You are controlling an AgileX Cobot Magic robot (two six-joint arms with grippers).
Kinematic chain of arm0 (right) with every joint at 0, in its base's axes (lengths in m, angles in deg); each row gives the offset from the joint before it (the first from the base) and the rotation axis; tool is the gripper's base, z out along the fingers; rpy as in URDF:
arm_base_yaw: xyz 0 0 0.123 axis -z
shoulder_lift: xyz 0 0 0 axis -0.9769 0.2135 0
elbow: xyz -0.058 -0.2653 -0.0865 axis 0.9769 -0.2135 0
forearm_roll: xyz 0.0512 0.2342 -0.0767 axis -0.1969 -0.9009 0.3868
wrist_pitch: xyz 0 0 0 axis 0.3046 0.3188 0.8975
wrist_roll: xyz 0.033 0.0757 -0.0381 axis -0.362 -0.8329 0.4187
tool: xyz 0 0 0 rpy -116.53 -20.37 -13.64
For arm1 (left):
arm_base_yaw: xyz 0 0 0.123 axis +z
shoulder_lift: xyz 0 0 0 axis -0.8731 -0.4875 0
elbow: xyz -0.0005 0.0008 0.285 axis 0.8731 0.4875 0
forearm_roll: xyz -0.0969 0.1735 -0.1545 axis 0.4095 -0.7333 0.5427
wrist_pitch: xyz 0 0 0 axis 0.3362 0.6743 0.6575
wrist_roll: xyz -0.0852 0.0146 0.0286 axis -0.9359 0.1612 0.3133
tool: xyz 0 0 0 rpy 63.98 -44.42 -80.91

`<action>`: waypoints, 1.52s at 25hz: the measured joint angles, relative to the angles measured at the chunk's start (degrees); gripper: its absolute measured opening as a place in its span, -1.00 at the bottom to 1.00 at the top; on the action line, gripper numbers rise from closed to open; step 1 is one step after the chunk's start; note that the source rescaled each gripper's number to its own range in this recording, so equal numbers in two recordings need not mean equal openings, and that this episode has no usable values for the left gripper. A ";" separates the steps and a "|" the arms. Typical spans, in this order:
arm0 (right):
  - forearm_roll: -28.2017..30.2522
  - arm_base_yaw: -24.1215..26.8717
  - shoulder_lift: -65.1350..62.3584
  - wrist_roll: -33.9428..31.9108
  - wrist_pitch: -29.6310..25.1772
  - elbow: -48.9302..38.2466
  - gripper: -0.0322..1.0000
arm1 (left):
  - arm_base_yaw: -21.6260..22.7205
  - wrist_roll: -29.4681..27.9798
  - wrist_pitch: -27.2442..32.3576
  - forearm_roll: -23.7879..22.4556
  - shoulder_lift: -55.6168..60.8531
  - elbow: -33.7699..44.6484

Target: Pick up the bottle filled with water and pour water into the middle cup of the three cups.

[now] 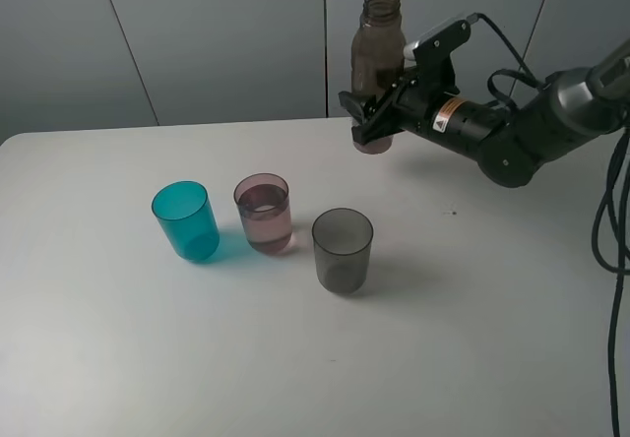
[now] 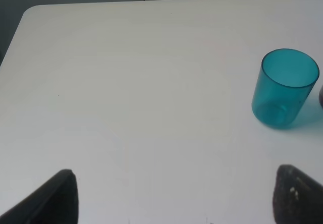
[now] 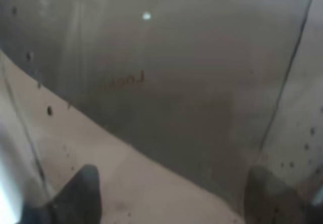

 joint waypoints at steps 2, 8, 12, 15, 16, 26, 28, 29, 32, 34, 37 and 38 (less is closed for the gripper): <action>0.00 0.00 2.01 -0.97 1.35 0.00 -0.90 | 0.00 0.00 0.00 0.00 0.00 0.00; 1.99 0.00 5.97 -1.94 2.37 0.00 -0.90 | 0.00 0.00 0.00 0.00 0.00 0.00; 5.98 0.10 6.86 -2.73 2.14 0.13 -0.90 | 0.00 0.00 0.00 0.00 0.00 0.00; 7.38 0.10 6.86 -2.97 2.14 0.13 -0.90 | 0.00 0.00 0.00 0.00 0.00 0.00; 7.95 0.10 6.86 -2.97 1.91 0.13 -0.90 | 0.00 0.00 0.00 0.00 0.00 0.00; 9.94 0.10 6.86 -3.08 1.90 0.13 -0.90 | 0.00 0.00 0.00 0.00 0.00 0.00; 9.95 0.10 6.86 -3.08 1.90 0.13 -0.90 | 0.00 0.00 0.00 0.00 0.00 0.00; 9.95 0.10 6.86 -3.08 1.90 0.13 -0.90 | 0.00 0.00 0.00 0.00 0.00 0.00; 9.95 0.10 6.86 -3.20 2.01 0.13 0.36 | 0.00 0.00 0.00 0.00 0.00 0.00; 9.95 0.10 6.86 -3.20 2.10 0.13 0.86 | 0.00 0.00 0.00 0.00 0.00 0.00; 9.95 0.10 6.86 -3.20 1.87 0.13 0.98 | 0.00 0.00 0.00 0.00 0.00 0.00; 9.95 0.10 6.86 -3.20 1.72 0.13 0.98 | 0.00 0.00 0.00 0.00 0.00 0.00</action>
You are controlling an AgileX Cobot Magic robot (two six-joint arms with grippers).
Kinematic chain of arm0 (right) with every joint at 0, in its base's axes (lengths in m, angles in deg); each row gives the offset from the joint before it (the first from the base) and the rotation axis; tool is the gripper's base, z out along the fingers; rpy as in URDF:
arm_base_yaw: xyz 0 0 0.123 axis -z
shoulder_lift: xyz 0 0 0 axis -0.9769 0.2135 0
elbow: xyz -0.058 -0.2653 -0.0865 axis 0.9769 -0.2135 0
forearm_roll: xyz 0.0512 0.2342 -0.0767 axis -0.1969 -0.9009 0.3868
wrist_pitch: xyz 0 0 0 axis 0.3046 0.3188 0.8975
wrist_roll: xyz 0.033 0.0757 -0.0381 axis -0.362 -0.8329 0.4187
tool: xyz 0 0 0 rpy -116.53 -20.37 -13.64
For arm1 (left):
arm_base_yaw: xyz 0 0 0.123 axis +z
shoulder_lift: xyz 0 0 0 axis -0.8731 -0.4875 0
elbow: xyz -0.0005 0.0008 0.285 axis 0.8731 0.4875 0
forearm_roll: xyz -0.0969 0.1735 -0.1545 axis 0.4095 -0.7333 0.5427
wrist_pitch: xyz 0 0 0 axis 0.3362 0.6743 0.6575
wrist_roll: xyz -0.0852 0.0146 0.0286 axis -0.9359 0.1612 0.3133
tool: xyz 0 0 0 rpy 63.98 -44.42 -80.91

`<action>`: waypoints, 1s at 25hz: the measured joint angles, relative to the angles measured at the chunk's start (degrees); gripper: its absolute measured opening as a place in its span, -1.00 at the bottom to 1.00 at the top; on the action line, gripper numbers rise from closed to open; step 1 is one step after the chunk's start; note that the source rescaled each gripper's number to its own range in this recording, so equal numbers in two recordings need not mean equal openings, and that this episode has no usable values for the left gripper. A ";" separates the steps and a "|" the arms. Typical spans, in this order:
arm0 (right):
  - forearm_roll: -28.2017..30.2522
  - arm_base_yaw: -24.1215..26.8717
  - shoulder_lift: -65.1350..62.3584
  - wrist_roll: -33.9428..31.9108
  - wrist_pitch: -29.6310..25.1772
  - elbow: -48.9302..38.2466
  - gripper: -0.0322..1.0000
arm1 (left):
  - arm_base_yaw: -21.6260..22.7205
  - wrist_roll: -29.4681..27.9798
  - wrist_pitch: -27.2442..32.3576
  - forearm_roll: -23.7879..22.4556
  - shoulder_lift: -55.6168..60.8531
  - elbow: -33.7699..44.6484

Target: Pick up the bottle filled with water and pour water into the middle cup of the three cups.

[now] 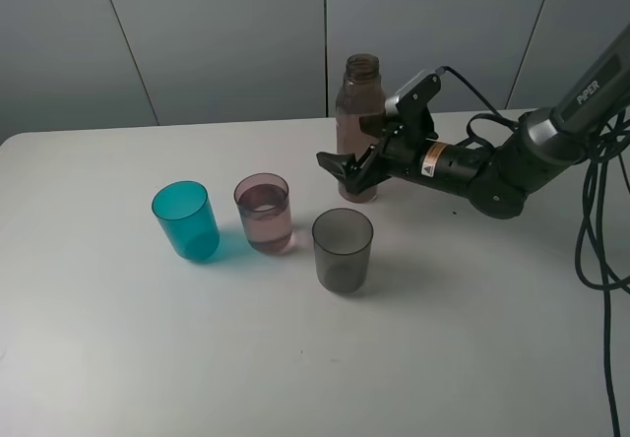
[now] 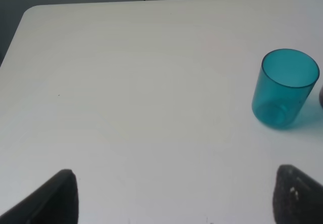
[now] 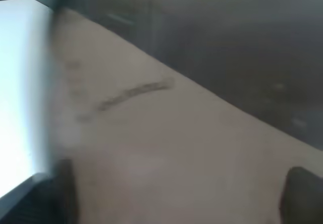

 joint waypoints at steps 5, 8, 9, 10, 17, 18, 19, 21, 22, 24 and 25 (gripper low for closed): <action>0.00 0.00 -0.48 0.00 -1.48 -1.47 0.99 | 0.00 0.00 0.00 0.00 0.00 0.00; -0.11 0.27 -1.99 0.00 -3.23 -3.10 0.99 | 0.00 0.00 0.00 0.00 0.00 0.00; -0.20 0.67 -2.63 0.00 -3.33 -3.77 0.99 | 0.00 0.00 0.00 0.00 0.00 0.00; -0.51 1.23 -3.10 0.00 -3.33 -4.40 0.99 | 0.00 0.00 0.00 0.00 0.00 0.00; -0.68 5.53 -6.78 0.11 -8.06 -10.72 1.00 | 0.00 0.00 0.00 0.00 0.00 0.00; -0.04 6.27 -7.74 0.11 -9.26 -11.67 0.99 | 0.00 0.00 0.00 0.00 0.00 0.00; 0.55 6.90 -8.72 0.11 -10.38 -12.57 0.99 | 0.00 0.00 0.00 0.00 0.00 0.00; 1.93 8.57 -10.80 0.21 -12.55 -14.01 0.99 | 0.00 0.00 0.00 0.00 0.00 0.00; 2.19 9.14 -11.81 0.21 -14.18 -14.67 0.99 | 0.00 0.00 0.00 0.00 0.00 0.00; 2.45 10.25 -14.31 0.05 -18.02 -15.47 0.99 | 0.00 0.00 0.00 0.00 0.00 0.00; 2.45 10.62 -15.90 -0.26 -20.53 -15.59 0.99 | 0.00 0.00 0.00 0.00 0.00 0.00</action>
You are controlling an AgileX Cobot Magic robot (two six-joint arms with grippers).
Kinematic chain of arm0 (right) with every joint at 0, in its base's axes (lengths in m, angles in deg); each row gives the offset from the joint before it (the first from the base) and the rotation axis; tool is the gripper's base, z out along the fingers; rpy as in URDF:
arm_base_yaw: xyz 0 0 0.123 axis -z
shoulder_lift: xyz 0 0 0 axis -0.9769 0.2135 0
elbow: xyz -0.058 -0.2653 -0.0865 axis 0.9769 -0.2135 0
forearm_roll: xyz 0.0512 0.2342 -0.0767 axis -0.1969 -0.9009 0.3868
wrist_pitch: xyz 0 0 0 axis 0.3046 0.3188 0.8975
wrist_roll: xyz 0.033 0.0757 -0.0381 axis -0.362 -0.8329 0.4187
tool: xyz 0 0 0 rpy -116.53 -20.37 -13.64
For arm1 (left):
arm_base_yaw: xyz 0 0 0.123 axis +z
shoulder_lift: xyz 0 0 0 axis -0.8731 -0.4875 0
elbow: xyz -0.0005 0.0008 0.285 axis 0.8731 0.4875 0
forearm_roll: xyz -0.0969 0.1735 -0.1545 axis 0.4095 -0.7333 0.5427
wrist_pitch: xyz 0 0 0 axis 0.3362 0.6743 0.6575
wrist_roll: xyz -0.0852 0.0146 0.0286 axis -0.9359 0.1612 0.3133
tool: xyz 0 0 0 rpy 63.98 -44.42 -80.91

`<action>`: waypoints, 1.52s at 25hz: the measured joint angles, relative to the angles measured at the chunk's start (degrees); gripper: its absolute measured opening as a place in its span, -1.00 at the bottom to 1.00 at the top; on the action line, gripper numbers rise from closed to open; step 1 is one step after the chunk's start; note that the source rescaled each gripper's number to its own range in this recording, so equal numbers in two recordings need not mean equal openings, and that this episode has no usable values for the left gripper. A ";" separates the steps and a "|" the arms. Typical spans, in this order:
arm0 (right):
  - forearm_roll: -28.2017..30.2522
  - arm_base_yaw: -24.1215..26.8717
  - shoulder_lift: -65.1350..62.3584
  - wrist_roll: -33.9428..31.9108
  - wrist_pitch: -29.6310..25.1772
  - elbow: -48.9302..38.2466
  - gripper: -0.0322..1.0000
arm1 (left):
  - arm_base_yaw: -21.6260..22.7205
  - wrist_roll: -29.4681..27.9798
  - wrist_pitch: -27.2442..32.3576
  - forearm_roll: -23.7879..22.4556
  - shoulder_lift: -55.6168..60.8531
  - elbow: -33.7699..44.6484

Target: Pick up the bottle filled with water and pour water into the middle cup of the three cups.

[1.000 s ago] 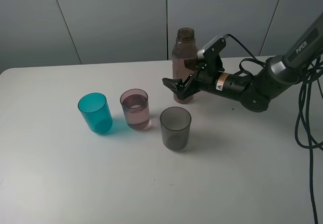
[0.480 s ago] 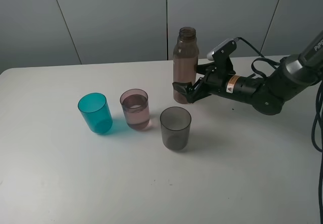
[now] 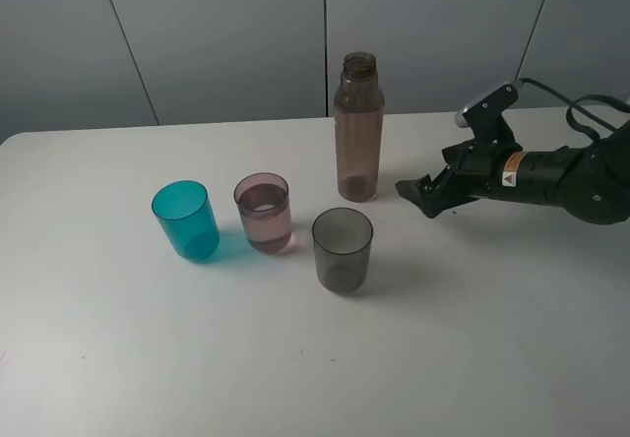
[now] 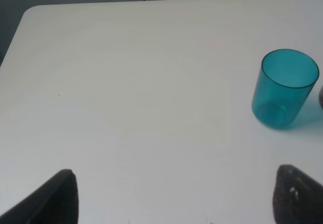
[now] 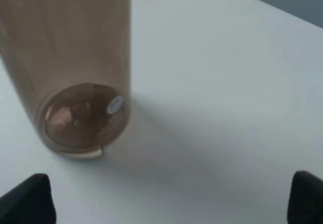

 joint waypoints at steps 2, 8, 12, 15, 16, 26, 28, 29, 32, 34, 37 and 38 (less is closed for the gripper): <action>-0.77 0.21 -3.96 -2.03 -4.60 -0.06 0.99 | 0.00 0.00 0.00 0.00 0.00 0.00; -9.77 -1.43 -22.24 -9.37 -19.57 -0.14 0.99 | 0.00 0.00 0.00 0.00 0.00 0.00; -22.88 -4.66 -38.15 -4.69 -37.58 1.59 0.99 | 0.00 0.00 0.00 0.00 0.00 0.00; -33.94 -6.55 -49.68 4.82 -53.85 4.11 0.99 | 0.00 0.00 0.00 0.00 0.00 0.00; -36.71 -7.00 -52.62 7.61 -58.36 4.60 0.99 | 0.00 0.00 0.00 0.00 0.00 0.00; -45.54 -7.54 -80.69 17.98 -97.02 5.36 0.99 | 0.00 0.24 0.00 0.00 0.00 0.00; -45.54 -7.54 -84.90 17.98 -100.60 4.49 0.99 | 0.00 0.24 0.00 0.00 0.00 0.00; -45.54 -7.54 -87.26 17.98 -101.78 3.58 0.99 | 0.00 0.24 0.00 0.00 0.00 0.00; -45.54 -7.54 -93.77 18.08 -102.98 -0.39 0.99 | 0.00 0.39 0.00 0.00 0.00 0.00; -45.54 -7.54 -98.06 18.08 -102.98 -3.00 0.99 | 0.00 0.39 0.00 0.00 0.00 0.00; -45.54 -7.54 -103.47 18.08 -102.63 -5.91 0.99 | 0.00 0.39 0.00 0.00 0.00 0.00; -45.54 -7.54 -104.96 18.08 -102.63 -6.60 0.99 | 0.00 0.39 0.00 0.00 0.00 0.00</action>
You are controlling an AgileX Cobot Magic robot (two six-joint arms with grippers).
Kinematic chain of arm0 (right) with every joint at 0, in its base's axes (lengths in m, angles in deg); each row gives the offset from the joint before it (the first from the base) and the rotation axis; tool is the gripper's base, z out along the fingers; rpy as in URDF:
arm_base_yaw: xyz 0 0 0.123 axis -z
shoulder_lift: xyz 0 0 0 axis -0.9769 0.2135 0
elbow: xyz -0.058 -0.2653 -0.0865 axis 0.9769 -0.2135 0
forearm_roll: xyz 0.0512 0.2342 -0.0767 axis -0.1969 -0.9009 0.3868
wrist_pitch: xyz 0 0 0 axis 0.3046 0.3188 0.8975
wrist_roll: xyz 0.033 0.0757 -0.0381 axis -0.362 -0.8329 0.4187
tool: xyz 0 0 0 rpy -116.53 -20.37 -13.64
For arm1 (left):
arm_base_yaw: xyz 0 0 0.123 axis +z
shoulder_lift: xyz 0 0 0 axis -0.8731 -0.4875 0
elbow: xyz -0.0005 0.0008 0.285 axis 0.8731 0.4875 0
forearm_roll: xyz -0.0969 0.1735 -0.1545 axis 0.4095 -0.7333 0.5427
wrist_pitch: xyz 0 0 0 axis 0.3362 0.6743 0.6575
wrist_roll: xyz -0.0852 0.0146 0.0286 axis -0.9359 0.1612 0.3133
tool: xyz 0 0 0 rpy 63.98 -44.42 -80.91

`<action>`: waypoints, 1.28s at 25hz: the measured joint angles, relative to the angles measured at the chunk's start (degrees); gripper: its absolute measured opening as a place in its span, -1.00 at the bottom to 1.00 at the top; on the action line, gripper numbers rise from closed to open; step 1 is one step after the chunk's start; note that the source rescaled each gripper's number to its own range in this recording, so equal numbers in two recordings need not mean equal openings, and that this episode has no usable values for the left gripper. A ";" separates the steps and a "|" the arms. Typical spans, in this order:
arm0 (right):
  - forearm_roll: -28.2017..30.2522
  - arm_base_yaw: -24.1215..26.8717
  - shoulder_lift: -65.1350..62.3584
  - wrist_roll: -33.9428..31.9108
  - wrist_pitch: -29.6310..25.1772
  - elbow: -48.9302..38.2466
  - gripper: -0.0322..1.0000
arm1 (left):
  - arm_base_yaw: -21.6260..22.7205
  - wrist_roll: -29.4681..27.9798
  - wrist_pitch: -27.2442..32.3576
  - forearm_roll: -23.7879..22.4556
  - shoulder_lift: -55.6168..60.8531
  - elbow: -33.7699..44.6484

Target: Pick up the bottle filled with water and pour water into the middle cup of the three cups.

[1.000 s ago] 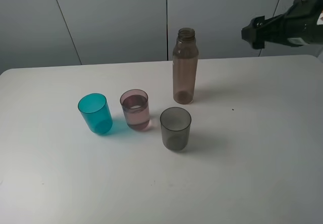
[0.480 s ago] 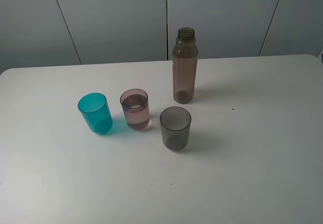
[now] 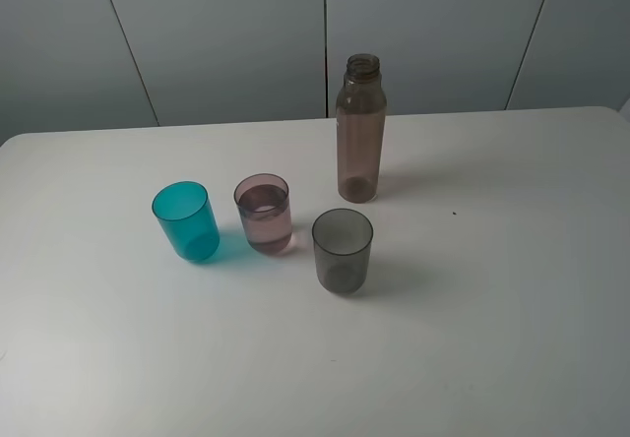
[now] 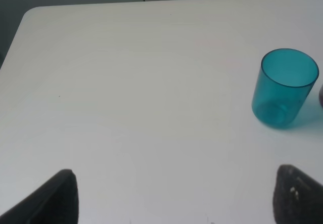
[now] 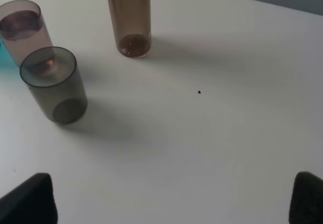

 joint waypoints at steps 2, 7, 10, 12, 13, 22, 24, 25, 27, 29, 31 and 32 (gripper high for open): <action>-0.11 0.00 -3.27 0.00 0.12 -1.44 0.99 | 0.00 0.00 0.00 0.00 0.00 0.00; -0.11 0.00 -9.18 0.00 0.36 -3.61 0.99 | 0.00 0.00 0.00 0.00 0.00 0.00; -0.11 0.00 -9.58 -0.14 0.36 -3.61 0.99 | 0.00 0.00 0.00 0.00 0.00 0.00; -0.11 0.00 -9.58 -0.24 0.36 -3.61 0.99 | 0.00 0.00 0.00 0.00 0.00 0.00; -0.11 0.00 -9.58 -0.48 0.36 -3.61 0.99 | 0.00 0.00 0.00 0.00 0.00 0.00; 3.35 0.00 -9.58 -6.01 0.36 -3.61 0.99 | 0.00 -0.10 0.00 0.00 0.00 0.00; 3.59 0.00 -9.58 -6.01 0.36 -3.61 0.99 | 0.00 -0.10 0.00 0.00 0.00 0.00; 3.63 0.00 -9.58 -6.01 0.36 -3.61 0.99 | 0.00 -0.10 0.00 0.00 0.00 0.00; 3.68 0.00 -9.58 -6.13 0.36 -3.61 0.99 | 0.00 -0.10 0.00 0.00 0.00 0.00; 3.77 1.28 -9.58 -6.13 0.36 -3.61 0.99 | 0.00 -0.10 0.00 0.00 0.00 0.00; 4.02 4.14 -9.58 -6.23 0.36 -3.61 0.99 | 0.00 -0.10 0.00 0.00 0.00 0.00; 4.02 6.26 -9.58 -6.23 0.36 -3.61 0.99 | 0.00 -0.10 0.00 0.00 0.00 0.00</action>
